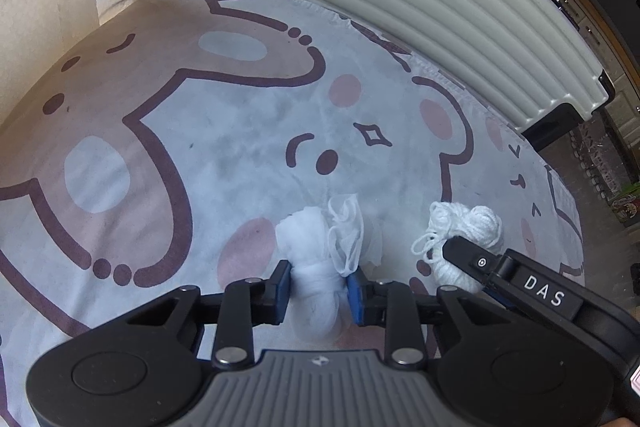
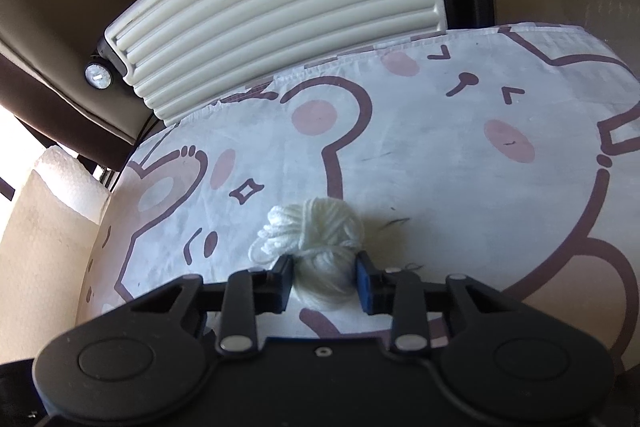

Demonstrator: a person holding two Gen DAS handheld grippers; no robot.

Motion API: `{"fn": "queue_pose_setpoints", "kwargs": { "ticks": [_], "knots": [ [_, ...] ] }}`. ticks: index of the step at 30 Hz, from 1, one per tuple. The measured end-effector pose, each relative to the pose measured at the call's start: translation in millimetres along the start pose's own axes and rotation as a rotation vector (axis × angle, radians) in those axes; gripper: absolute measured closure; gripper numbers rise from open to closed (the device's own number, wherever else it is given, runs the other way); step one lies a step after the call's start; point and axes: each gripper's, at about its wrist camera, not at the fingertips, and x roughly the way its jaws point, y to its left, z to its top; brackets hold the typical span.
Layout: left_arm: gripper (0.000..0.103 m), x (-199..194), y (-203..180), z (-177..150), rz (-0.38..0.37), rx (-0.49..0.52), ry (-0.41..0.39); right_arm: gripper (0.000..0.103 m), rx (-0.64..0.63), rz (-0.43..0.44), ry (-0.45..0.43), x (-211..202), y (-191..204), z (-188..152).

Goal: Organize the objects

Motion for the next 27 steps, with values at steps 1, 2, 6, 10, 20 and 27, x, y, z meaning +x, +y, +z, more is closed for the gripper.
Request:
{"fn": "queue_pose_setpoints", "kwargs": {
  "ticks": [1,2,6,10,20,27],
  "knots": [
    [0.073,-3,-1,0,-0.001,0.001,-0.004,0.070,-0.005,0.000,0.001,-2,1,0],
    [0.073,-6,-1,0,-0.001,0.002,-0.009,0.070,-0.010,0.001,0.001,-5,2,0],
    [0.073,-19,-3,-2,-0.004,0.001,-0.024,0.070,-0.031,0.005,0.000,-19,8,0],
    [0.073,-35,-8,-5,-0.001,0.011,-0.044,0.070,-0.061,0.004,-0.001,-38,15,-2],
    [0.073,-77,-16,-17,0.018,0.041,-0.088,0.070,-0.114,-0.047,-0.014,-90,28,-12],
    [0.073,-106,-19,-33,0.031,0.063,-0.103,0.070,-0.140,-0.096,-0.006,-123,33,-26]
  ]
}}
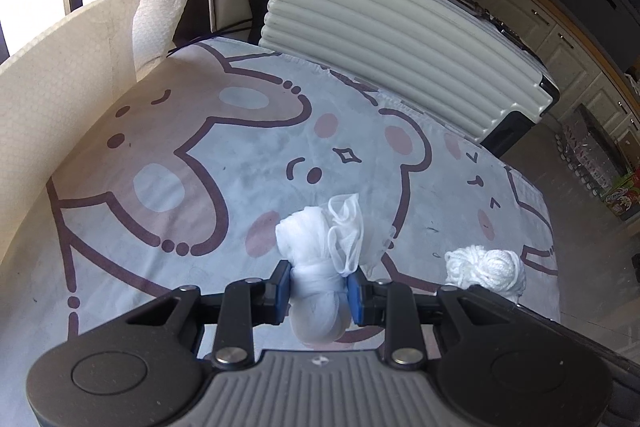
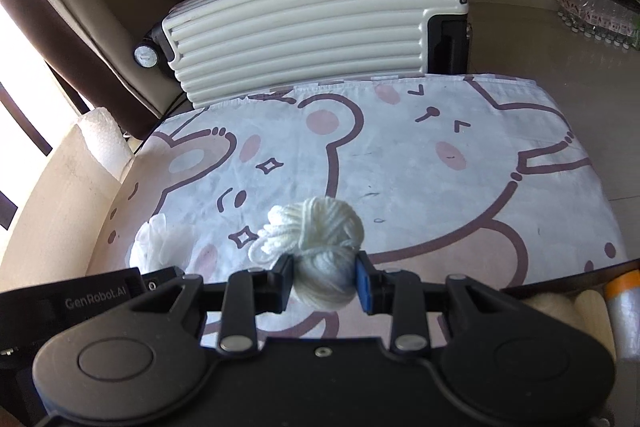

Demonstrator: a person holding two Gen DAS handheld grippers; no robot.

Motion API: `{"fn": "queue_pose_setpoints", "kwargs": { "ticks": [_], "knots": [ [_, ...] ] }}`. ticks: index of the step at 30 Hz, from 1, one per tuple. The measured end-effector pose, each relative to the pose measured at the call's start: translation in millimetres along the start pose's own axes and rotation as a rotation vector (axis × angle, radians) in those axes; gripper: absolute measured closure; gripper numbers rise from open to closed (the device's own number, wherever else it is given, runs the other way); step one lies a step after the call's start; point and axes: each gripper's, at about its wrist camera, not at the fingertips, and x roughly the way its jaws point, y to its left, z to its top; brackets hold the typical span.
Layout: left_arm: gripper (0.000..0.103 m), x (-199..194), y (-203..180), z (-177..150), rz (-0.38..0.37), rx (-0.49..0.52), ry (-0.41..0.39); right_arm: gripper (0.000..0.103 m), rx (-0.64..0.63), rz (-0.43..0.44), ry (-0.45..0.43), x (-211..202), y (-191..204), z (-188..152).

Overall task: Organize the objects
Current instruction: 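Lift the mesh and yarn skein and carry both toward the black box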

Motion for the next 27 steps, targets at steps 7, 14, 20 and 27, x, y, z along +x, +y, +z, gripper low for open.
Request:
{"fn": "queue_pose_setpoints", "kwargs": {
  "ticks": [7,14,20,27],
  "knots": [
    [0.073,-30,-5,-12,-0.005,0.015,-0.019,0.070,-0.027,-0.010,-0.027,-40,0,-8],
    [0.073,-60,-11,-21,-0.020,0.025,-0.043,0.070,-0.034,-0.005,-0.060,-75,-5,-14],
    [0.073,-80,-11,-27,-0.033,0.022,-0.053,0.070,-0.022,0.000,-0.084,-100,-10,-20],
    [0.073,-100,-17,-34,-0.044,0.045,-0.070,0.070,-0.033,0.003,-0.107,-123,-13,-24]
  ]
}}
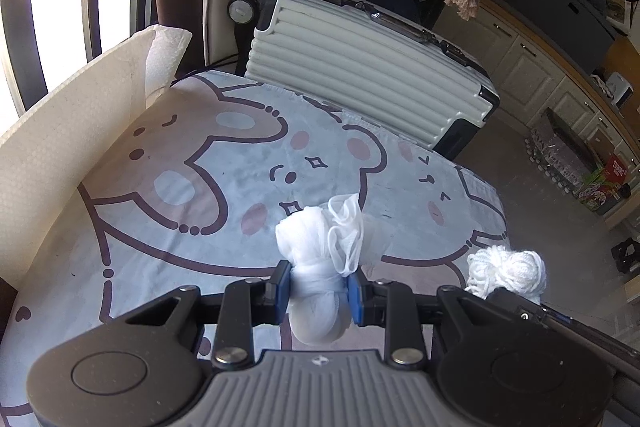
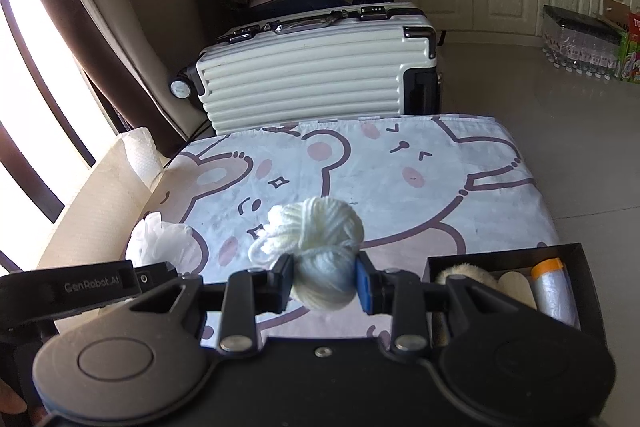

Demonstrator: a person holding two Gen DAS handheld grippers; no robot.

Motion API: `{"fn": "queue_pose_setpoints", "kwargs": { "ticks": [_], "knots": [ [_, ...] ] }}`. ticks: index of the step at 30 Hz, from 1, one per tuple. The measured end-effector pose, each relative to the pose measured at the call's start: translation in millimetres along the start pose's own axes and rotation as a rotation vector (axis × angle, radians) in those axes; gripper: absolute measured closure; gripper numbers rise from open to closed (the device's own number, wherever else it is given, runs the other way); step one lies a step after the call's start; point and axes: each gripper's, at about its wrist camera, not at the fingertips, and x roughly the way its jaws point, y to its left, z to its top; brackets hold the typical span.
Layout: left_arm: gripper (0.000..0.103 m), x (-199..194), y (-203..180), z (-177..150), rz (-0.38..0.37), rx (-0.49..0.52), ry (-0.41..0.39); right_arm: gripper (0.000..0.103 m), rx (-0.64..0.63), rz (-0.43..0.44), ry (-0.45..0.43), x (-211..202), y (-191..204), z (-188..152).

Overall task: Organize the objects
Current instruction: 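Lift the mesh and yarn skein and carry both toward the black box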

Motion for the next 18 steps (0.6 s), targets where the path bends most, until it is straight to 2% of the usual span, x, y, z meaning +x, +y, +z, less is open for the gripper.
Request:
{"fn": "queue_pose_setpoints", "kwargs": {
  "ticks": [9,18],
  "knots": [
    [0.073,-12,-10,-4,-0.015,0.016,-0.012,0.070,-0.015,0.002,-0.013,-17,-3,0],
    [0.073,-3,-36,-11,-0.076,0.009,0.013,0.070,-0.030,-0.033,-0.014,-26,-25,1]
  ]
}}
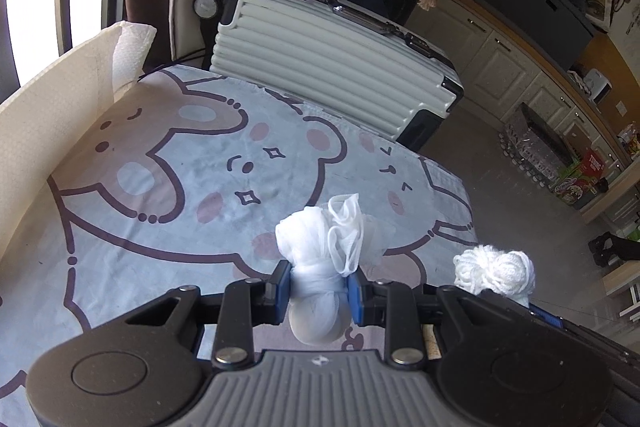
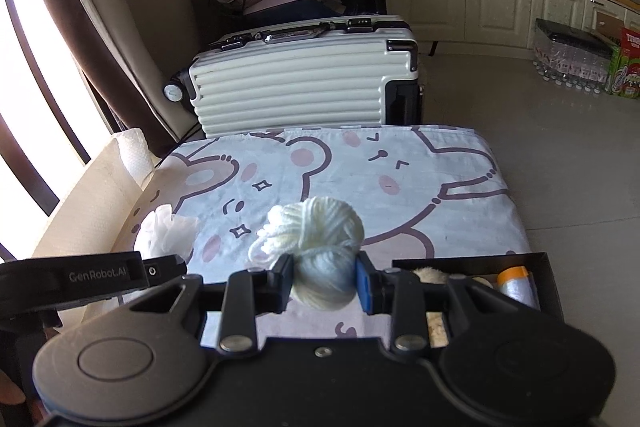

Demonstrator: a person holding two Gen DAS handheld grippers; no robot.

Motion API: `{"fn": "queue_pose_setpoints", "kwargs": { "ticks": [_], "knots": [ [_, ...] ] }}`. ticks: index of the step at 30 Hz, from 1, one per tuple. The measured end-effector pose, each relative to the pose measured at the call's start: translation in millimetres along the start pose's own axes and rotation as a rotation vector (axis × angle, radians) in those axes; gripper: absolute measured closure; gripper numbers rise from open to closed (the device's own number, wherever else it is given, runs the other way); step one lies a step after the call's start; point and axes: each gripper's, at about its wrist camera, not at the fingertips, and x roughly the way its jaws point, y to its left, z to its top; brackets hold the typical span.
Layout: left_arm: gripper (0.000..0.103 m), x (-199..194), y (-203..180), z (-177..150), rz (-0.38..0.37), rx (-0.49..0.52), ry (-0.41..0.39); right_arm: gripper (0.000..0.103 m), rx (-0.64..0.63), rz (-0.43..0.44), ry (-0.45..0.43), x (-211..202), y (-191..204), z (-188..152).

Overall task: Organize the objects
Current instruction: 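Lift the mesh and yarn skein and carry both toward the black box, then lower the mesh with the left gripper while the right gripper lowers the skein into the box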

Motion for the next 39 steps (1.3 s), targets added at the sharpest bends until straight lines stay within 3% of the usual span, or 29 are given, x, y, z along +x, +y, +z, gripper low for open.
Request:
{"fn": "queue_pose_setpoints", "kwargs": {
  "ticks": [22,30,39],
  "knots": [
    [0.073,43,-106,-34,-0.161,0.113,0.107,0.070,0.117,-0.153,0.051,-16,-119,-15],
    [0.073,68,-136,-54,-0.227,0.115,0.197,0.070,0.137,-0.201,0.146,-3,-152,-31],
    [0.073,95,-155,-73,-0.243,0.101,0.269,0.070,0.150,-0.210,0.252,22,-174,-49]
  ]
}}
